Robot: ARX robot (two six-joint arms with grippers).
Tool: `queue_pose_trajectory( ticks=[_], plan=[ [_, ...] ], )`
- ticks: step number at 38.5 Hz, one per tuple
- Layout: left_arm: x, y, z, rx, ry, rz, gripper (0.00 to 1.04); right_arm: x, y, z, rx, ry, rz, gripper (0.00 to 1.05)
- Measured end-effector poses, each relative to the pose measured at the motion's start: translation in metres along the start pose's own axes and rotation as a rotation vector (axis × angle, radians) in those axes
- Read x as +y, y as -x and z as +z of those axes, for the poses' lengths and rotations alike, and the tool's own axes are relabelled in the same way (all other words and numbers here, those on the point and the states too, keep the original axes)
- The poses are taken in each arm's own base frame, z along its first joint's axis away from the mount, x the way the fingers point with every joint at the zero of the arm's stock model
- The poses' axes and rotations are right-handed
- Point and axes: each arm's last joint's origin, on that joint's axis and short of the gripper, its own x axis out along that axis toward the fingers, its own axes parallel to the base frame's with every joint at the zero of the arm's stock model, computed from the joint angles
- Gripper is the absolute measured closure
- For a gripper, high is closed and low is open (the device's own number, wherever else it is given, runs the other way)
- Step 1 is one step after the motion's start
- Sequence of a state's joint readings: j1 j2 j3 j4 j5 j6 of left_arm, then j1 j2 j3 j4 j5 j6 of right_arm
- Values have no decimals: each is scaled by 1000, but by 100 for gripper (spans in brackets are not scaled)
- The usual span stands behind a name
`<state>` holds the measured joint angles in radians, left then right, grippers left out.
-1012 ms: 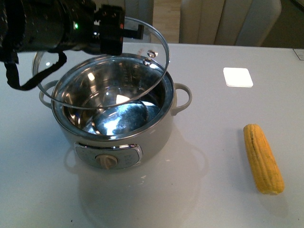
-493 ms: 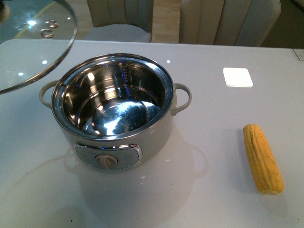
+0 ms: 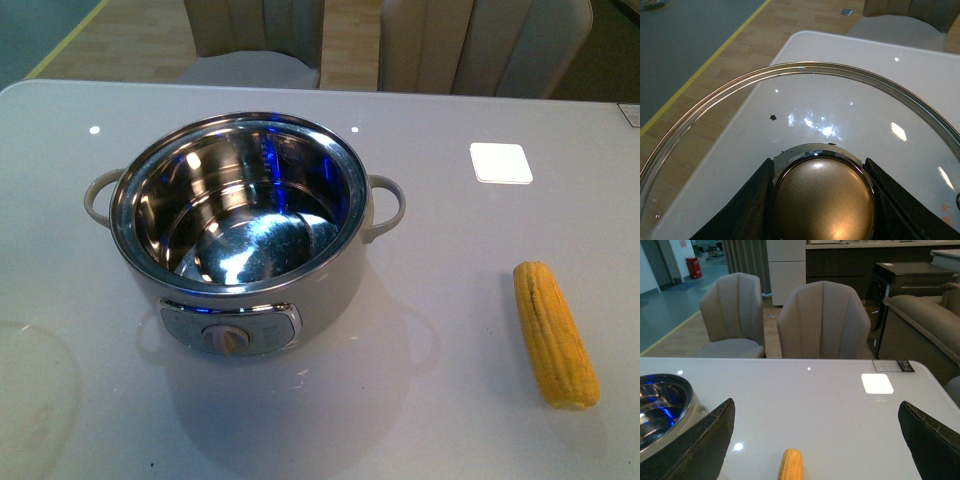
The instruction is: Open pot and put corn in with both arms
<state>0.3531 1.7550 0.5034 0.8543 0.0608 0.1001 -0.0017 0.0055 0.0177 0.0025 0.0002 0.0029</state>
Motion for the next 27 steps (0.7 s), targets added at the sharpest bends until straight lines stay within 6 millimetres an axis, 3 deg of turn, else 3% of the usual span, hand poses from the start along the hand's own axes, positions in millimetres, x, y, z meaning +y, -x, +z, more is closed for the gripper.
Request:
queue_pose_trajectory(
  ticks=[15, 27],
  plan=[
    [6, -32, -61, 62, 19, -38, 60, 0, 0, 0, 0, 0, 0, 9],
    [9, -69, -103, 97, -18, -79, 60, 0, 0, 0, 0, 0, 0, 9]
  ],
)
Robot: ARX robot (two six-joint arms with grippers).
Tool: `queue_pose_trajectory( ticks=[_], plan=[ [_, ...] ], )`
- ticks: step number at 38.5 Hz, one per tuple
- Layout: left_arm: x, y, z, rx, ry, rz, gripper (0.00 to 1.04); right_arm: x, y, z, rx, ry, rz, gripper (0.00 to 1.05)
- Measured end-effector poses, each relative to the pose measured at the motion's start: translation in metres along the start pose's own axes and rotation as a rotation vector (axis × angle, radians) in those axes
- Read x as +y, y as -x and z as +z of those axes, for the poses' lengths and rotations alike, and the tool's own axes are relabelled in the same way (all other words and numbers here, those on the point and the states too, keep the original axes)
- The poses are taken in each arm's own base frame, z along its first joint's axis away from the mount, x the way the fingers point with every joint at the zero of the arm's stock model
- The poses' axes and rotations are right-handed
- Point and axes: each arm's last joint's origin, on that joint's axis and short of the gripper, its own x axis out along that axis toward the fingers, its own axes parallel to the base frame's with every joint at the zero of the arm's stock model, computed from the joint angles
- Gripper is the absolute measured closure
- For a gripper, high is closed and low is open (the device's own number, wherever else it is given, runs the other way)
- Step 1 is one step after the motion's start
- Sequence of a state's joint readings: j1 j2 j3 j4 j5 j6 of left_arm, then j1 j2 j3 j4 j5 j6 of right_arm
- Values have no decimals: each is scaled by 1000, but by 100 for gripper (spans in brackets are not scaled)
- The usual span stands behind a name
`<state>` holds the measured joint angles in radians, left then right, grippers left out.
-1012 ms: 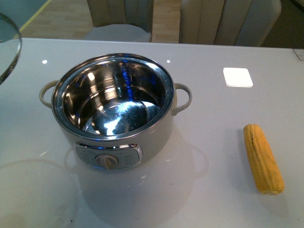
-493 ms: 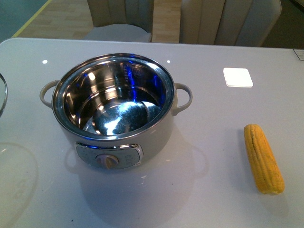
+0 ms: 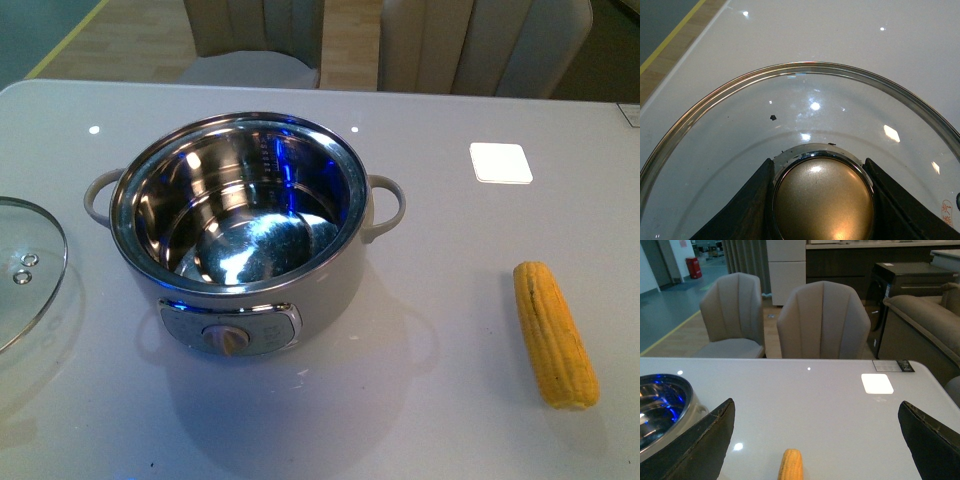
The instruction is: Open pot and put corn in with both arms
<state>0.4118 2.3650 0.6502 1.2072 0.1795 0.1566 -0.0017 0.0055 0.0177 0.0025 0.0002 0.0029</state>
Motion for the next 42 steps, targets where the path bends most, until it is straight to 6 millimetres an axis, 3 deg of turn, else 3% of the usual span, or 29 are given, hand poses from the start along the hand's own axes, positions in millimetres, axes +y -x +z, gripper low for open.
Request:
queue_pose_trajectory(
  ticks=[20, 29, 37, 42],
  plan=[
    [0, -26, -31, 5, 12, -44, 60, 0, 0, 0, 0, 0, 0, 9],
    [2, -29, -33, -5, 10, -46, 60, 0, 0, 0, 0, 0, 0, 9],
    [4, -26, -32, -1, 6, -40, 33, 0, 0, 0, 0, 0, 0, 9],
    [4, -17, -21, -6, 8, -37, 16, 0, 0, 0, 0, 0, 0, 9]
  ],
)
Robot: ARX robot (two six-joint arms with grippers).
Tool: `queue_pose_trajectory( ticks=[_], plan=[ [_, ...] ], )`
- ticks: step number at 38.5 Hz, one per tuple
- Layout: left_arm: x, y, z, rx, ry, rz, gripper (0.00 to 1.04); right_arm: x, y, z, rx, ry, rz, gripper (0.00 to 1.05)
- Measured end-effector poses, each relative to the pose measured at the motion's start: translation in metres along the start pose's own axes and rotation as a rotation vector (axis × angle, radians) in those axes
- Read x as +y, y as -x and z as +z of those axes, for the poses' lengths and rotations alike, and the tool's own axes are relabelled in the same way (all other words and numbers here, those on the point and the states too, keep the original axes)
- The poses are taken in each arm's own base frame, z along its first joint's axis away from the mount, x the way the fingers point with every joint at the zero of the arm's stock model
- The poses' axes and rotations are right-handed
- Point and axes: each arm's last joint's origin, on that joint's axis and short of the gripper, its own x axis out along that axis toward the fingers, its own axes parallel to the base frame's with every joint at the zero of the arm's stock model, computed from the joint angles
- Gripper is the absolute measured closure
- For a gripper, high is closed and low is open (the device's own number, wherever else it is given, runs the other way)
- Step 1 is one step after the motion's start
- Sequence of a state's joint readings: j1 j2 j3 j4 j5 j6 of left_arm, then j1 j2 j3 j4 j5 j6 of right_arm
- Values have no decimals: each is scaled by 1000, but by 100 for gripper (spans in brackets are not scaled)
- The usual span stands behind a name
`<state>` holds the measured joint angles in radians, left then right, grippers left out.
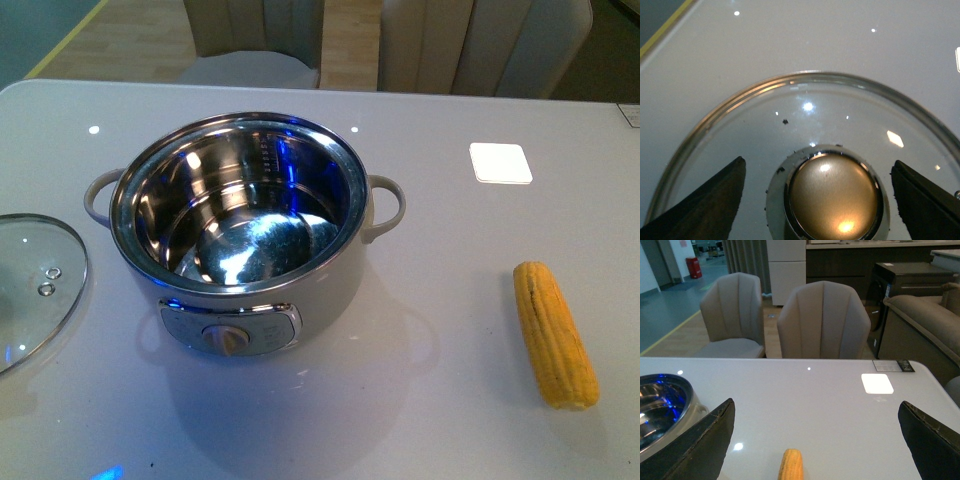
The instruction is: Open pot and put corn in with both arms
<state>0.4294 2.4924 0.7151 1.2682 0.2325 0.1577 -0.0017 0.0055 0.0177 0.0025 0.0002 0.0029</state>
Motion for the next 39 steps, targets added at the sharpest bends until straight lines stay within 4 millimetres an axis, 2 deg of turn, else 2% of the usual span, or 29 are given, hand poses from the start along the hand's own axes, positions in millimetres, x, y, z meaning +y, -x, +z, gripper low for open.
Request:
queue_pose_trajectory(
  ticks=[3, 5, 11, 15, 18, 21, 26, 32, 36, 39],
  plan=[
    [1, 6, 15, -23, 4, 11, 6, 0, 0, 0, 0, 0, 0, 9],
    [1, 11, 28, -45, 7, 20, 6, 0, 0, 0, 0, 0, 0, 9],
    [-7, 44, 90, -171, 16, 35, 7, 0, 0, 0, 0, 0, 0, 9],
    [-23, 70, 122, -243, 30, 0, 7, 0, 0, 0, 0, 0, 0, 9],
    [-41, 101, 147, -305, 56, -34, 7, 0, 0, 0, 0, 0, 0, 9],
    [-56, 133, 164, -359, 84, -74, 7, 0, 0, 0, 0, 0, 0, 9],
    [-74, 185, 171, -388, 131, -118, 7, 0, 0, 0, 0, 0, 0, 9],
    [-79, 225, 165, -379, 189, -131, 7, 0, 0, 0, 0, 0, 0, 9],
    [-82, 240, 157, -464, 109, -162, 20, 0, 0, 0, 0, 0, 0, 9],
    [-86, 247, 146, -494, 37, -159, 38, 0, 0, 0, 0, 0, 0, 9]
  ],
)
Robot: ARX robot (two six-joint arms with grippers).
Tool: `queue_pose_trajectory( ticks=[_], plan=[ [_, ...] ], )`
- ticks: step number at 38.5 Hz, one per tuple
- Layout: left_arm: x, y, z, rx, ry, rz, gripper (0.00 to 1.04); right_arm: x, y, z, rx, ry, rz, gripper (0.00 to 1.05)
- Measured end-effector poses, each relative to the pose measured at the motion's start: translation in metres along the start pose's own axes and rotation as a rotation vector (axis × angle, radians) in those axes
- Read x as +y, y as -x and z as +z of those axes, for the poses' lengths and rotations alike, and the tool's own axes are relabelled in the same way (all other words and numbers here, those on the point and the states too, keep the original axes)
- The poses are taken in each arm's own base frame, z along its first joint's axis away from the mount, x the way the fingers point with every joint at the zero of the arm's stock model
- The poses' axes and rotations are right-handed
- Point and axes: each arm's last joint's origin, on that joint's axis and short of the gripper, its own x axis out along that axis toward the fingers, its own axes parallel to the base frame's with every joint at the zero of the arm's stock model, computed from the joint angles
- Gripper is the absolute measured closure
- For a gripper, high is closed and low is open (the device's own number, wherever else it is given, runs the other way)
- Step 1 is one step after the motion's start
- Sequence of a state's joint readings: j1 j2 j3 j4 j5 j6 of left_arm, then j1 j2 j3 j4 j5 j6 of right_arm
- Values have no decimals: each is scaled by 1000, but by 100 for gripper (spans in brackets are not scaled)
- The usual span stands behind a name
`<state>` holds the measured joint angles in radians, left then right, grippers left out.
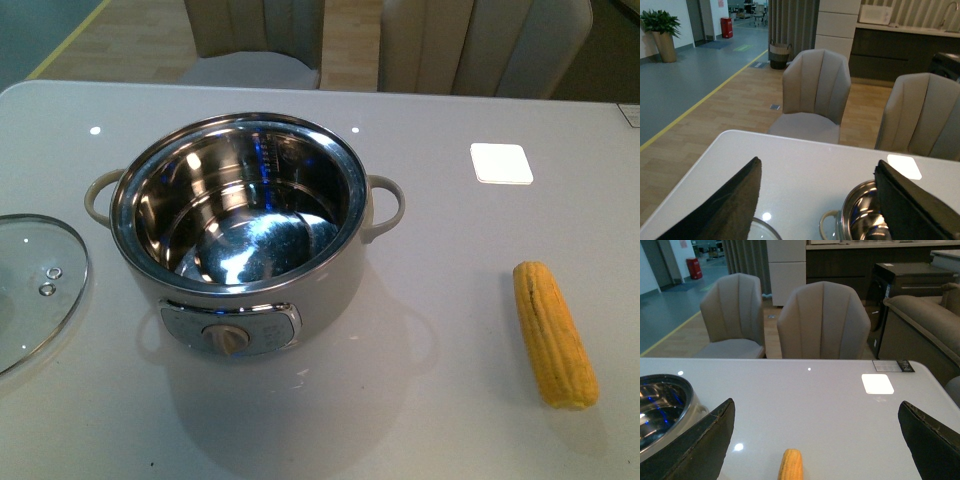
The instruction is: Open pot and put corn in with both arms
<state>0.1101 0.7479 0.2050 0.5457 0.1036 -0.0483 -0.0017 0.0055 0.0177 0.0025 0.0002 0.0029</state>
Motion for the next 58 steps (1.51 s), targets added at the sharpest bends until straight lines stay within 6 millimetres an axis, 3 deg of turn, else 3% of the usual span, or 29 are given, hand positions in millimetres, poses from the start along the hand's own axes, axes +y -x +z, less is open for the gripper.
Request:
queue_pose_trajectory(
  ticks=[12, 31, 58],
  plan=[
    [-13, 23, -22, 7, -36, -2, 102, 0, 0, 0, 0, 0, 0, 9],
    [-13, 41, -39, -4, -37, -5, 101, 0, 0, 0, 0, 0, 0, 9],
    [-13, 56, -39, -8, -38, -4, 101, 0, 0, 0, 0, 0, 0, 9]
  ],
)
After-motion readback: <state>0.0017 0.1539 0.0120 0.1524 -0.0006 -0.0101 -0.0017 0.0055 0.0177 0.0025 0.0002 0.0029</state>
